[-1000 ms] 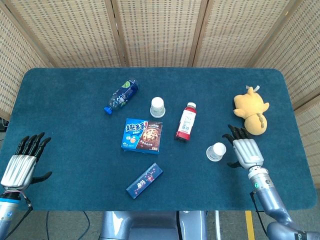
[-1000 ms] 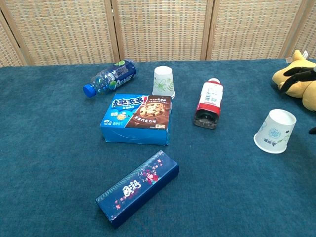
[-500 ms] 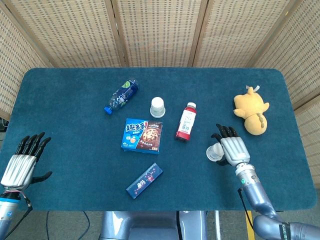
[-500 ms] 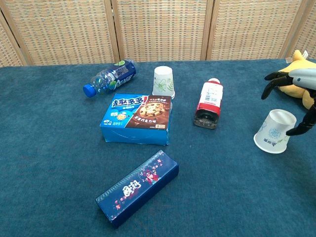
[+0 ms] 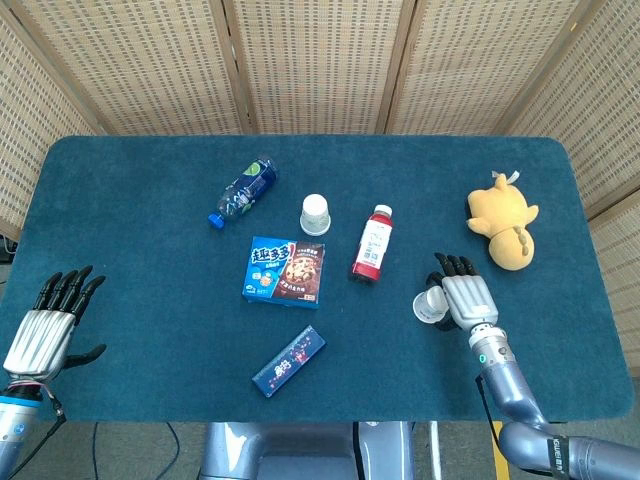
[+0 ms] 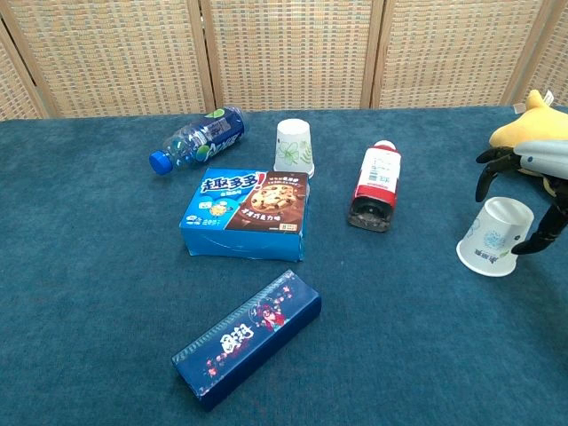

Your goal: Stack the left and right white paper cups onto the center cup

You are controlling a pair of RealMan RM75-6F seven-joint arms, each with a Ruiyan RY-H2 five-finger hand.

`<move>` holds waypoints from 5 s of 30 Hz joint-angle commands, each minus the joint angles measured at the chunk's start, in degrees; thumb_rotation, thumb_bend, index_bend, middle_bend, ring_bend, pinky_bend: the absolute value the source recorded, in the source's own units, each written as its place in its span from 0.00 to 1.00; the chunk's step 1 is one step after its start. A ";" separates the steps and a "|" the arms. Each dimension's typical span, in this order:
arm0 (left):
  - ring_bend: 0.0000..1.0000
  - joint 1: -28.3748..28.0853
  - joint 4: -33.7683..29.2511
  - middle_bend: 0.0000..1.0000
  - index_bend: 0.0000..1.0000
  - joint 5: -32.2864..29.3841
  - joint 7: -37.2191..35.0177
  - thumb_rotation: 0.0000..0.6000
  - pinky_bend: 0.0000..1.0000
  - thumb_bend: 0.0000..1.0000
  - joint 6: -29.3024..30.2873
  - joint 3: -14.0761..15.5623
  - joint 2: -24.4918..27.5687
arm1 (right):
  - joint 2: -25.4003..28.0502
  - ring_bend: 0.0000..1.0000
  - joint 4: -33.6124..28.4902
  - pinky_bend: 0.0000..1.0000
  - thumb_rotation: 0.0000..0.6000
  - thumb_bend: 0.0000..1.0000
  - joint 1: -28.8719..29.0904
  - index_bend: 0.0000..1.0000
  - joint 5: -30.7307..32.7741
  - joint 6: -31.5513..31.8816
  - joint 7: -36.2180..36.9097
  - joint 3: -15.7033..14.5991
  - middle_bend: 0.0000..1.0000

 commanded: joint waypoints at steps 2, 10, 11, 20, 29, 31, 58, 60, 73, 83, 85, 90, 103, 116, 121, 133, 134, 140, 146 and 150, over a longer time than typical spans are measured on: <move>0.00 0.12 0.02 0.00 0.08 0.17 -0.27 1.00 0.00 0.18 -0.30 -0.21 0.09 | -0.62 0.00 0.75 0.08 1.00 0.23 0.61 0.40 0.37 -0.33 -0.04 -0.12 0.12; 0.00 0.40 0.14 0.00 0.08 0.85 -1.12 1.00 0.00 0.18 -0.66 -0.54 0.33 | -1.68 0.00 1.68 0.08 1.00 0.30 1.29 0.44 0.96 -0.13 -0.58 -0.85 0.14; 0.00 0.44 0.15 0.00 0.08 0.90 -1.22 1.00 0.00 0.18 -0.67 -0.60 0.35 | -1.71 0.00 1.69 0.08 1.00 0.30 1.37 0.44 0.96 -0.08 -0.64 -0.88 0.13; 0.00 0.74 0.18 0.00 0.08 1.76 -1.93 1.00 0.00 0.18 -0.94 -0.80 0.52 | -0.86 0.00 2.94 0.08 1.00 0.30 2.01 0.36 2.09 -0.91 -0.55 -1.20 0.11; 0.00 0.93 0.02 0.00 0.08 2.38 -2.30 1.00 0.00 0.18 -1.21 -0.90 0.65 | -1.08 0.00 3.61 0.09 1.00 0.32 1.72 0.51 1.85 -0.20 0.66 -1.45 0.16; 0.00 0.99 -0.02 0.00 0.08 2.52 -2.53 1.00 0.00 0.18 -1.22 -0.92 0.70 | -1.14 0.00 3.45 0.09 1.00 0.32 1.69 0.53 1.40 0.09 1.12 -1.29 0.16; 0.00 0.33 2.07 0.00 0.08 -0.22 -4.61 1.00 0.00 0.18 -4.14 -2.60 0.00 | -2.74 0.00 5.58 0.10 1.00 0.29 14.66 0.50 4.47 -0.21 -2.21 12.19 0.16; 0.00 0.20 2.50 0.00 0.08 -0.49 -5.07 1.00 0.00 0.18 -4.36 -2.83 -0.10 | -4.13 0.00 7.36 0.10 1.00 0.29 16.25 0.49 5.43 -1.03 -2.56 12.66 0.16; 0.00 -0.74 4.59 0.00 0.08 -4.00 -5.60 1.00 0.00 0.19 -7.23 -4.13 -1.13 | -14.98 0.00 22.06 0.10 1.00 0.29 26.09 0.50 7.07 -6.41 0.05 14.97 0.16; 0.00 -2.24 6.64 0.00 0.08 -7.41 -6.47 1.00 0.00 0.18 -11.45 -4.99 -2.10 | -21.77 0.00 35.04 0.10 1.00 0.29 32.11 0.48 7.40 -11.32 3.96 16.23 0.15; 0.00 -2.43 6.88 0.00 0.08 -7.68 -6.62 1.00 0.00 0.18 -11.96 -5.02 -2.22 | -22.62 0.00 36.80 0.10 1.00 0.29 32.77 0.48 7.07 -11.64 4.88 16.47 0.15; 0.00 -2.76 7.41 0.00 0.08 -8.30 -6.93 1.00 0.00 0.18 -12.80 -5.17 -2.43 | -24.30 0.00 40.45 0.10 1.00 0.29 34.30 0.48 5.89 -12.29 6.96 16.96 0.15; 0.00 -3.21 7.92 0.00 0.08 -9.14 -6.99 1.00 0.00 0.19 -13.91 -5.22 -2.69 | -27.82 0.00 48.43 0.10 1.00 0.29 36.94 0.46 4.86 -15.79 10.23 16.96 0.15; 0.00 -3.29 7.71 0.00 0.09 -8.92 -7.19 1.00 0.00 0.19 -14.06 -4.99 -2.67 | -31.14 0.00 55.92 0.09 1.00 0.23 38.85 0.29 3.12 -17.99 12.38 16.69 0.10; 0.00 -3.27 7.91 0.00 0.09 -9.25 -6.72 1.00 0.00 0.19 -13.90 -5.10 -2.84 | -31.25 0.00 55.89 0.09 1.00 0.20 38.33 0.19 2.16 -17.40 13.33 16.54 0.07; 0.00 -2.71 8.23 0.00 0.08 -8.86 -7.20 1.00 0.00 0.19 -12.30 -5.28 -3.45 | -20.78 0.00 38.62 0.06 1.00 0.19 26.09 0.16 -4.48 -5.43 12.40 10.47 0.04; 0.00 -2.50 8.20 0.00 0.07 -8.61 -7.27 1.00 0.00 0.19 -11.69 -5.31 -3.64 | -18.23 0.00 34.18 0.05 1.00 0.19 23.65 0.14 -5.95 -3.11 12.27 9.09 0.02; 0.00 -1.50 7.99 0.00 0.02 -6.94 -6.70 1.00 0.00 0.19 -8.25 -5.47 -4.35 | -6.79 0.00 16.89 0.01 1.00 0.18 12.50 0.01 -8.97 4.55 10.38 2.43 0.00; 0.00 -0.65 8.34 0.00 0.00 -6.69 -5.65 1.00 0.00 0.19 -6.18 -5.68 -4.88 | 0.25 0.00 8.14 0.00 1.00 0.17 1.92 0.00 -13.35 11.29 12.77 -5.05 0.00; 0.00 -0.09 8.59 0.00 0.00 -6.25 -5.15 1.00 0.00 0.19 -4.75 -5.75 -5.14 | 0.97 0.00 8.22 0.00 1.00 0.17 -1.92 0.00 -16.37 14.74 14.17 -7.71 0.00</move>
